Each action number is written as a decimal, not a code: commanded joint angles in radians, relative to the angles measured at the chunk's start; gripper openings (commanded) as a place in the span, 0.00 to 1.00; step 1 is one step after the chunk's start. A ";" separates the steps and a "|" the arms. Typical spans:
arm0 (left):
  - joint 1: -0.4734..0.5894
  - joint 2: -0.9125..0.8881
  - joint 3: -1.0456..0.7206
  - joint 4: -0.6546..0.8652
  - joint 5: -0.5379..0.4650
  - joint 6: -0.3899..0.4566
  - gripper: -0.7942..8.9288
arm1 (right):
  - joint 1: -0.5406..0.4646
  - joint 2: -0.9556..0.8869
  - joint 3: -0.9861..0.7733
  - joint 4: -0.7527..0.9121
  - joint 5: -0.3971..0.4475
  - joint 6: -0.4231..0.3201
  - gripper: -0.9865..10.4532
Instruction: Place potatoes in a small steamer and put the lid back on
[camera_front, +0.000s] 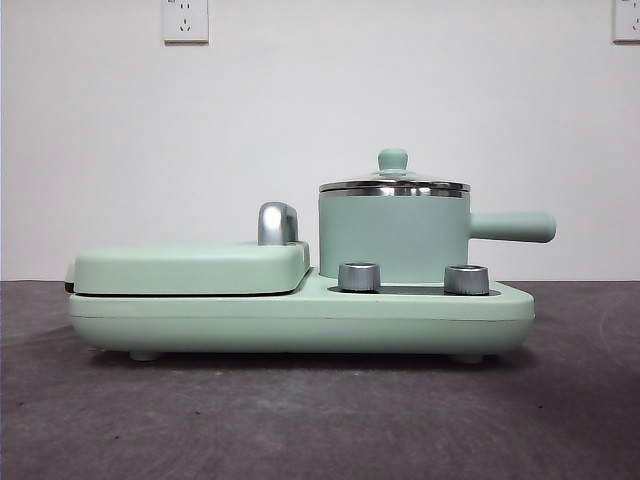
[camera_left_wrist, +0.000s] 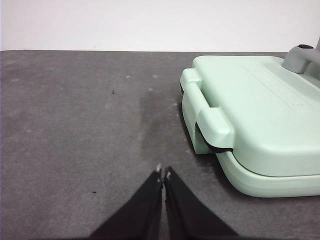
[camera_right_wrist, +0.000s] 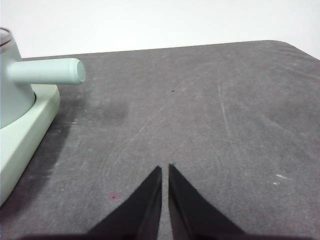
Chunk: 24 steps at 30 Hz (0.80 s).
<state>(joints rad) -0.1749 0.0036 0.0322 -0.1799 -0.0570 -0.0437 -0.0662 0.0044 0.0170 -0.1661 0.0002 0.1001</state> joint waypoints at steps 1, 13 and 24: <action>-0.001 0.000 -0.019 0.000 -0.004 0.009 0.09 | -0.001 -0.001 -0.005 0.007 0.001 -0.011 0.10; 0.005 0.000 -0.019 0.000 -0.003 0.009 0.09 | -0.002 -0.001 -0.005 -0.010 0.001 -0.011 0.10; 0.005 0.000 -0.019 0.000 -0.003 0.009 0.09 | -0.002 -0.001 -0.005 0.013 0.001 -0.011 0.10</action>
<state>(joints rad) -0.1703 0.0036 0.0322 -0.1799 -0.0570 -0.0441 -0.0662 0.0044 0.0170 -0.1658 0.0002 0.1001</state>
